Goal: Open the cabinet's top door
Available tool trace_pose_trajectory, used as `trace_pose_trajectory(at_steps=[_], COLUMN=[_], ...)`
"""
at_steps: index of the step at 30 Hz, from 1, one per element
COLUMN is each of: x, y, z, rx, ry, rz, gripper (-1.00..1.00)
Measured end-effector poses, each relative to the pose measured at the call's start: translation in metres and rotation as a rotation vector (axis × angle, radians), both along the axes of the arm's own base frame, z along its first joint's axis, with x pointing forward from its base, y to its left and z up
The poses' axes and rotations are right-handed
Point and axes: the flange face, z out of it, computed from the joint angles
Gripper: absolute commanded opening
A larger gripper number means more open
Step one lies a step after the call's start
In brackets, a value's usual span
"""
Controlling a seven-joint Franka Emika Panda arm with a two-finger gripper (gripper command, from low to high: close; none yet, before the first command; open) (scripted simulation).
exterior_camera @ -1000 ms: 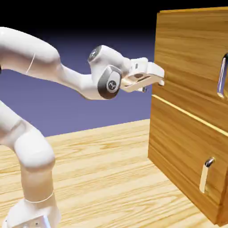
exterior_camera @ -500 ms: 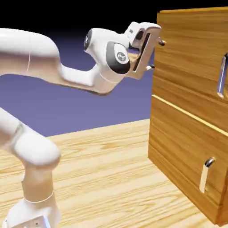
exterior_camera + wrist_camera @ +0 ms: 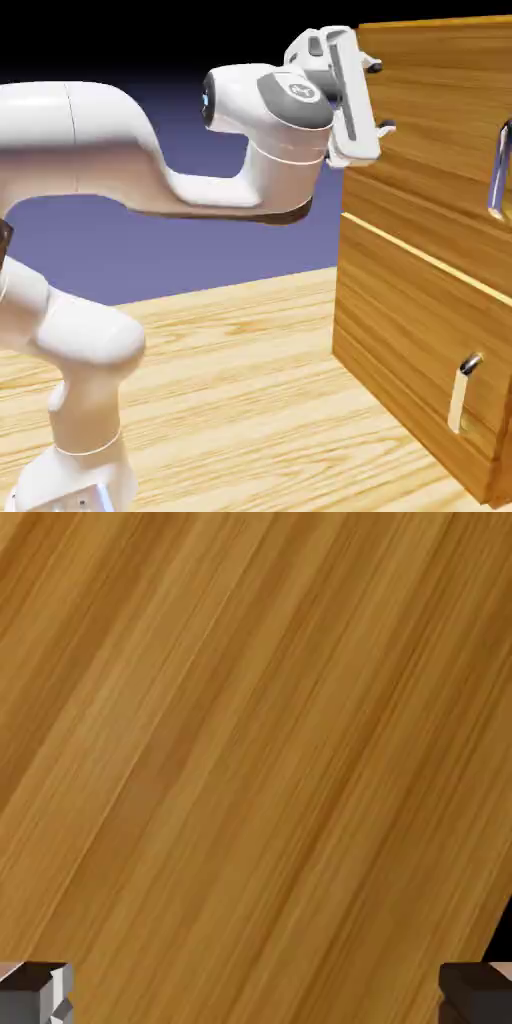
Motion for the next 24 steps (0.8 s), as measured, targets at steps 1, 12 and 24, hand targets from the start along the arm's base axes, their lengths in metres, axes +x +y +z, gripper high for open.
trace_pose_trajectory(at_steps=[1,12,24], x=[0.001,0.026,0.086], y=[-0.006,-0.083,-0.134], z=[-0.002,-0.042,-0.087], rx=[-0.048,-0.587,-0.937], ry=[-0.011,-0.081,-0.069], rz=[-0.001,-0.035,-0.051], gripper=[0.0,0.0,0.0])
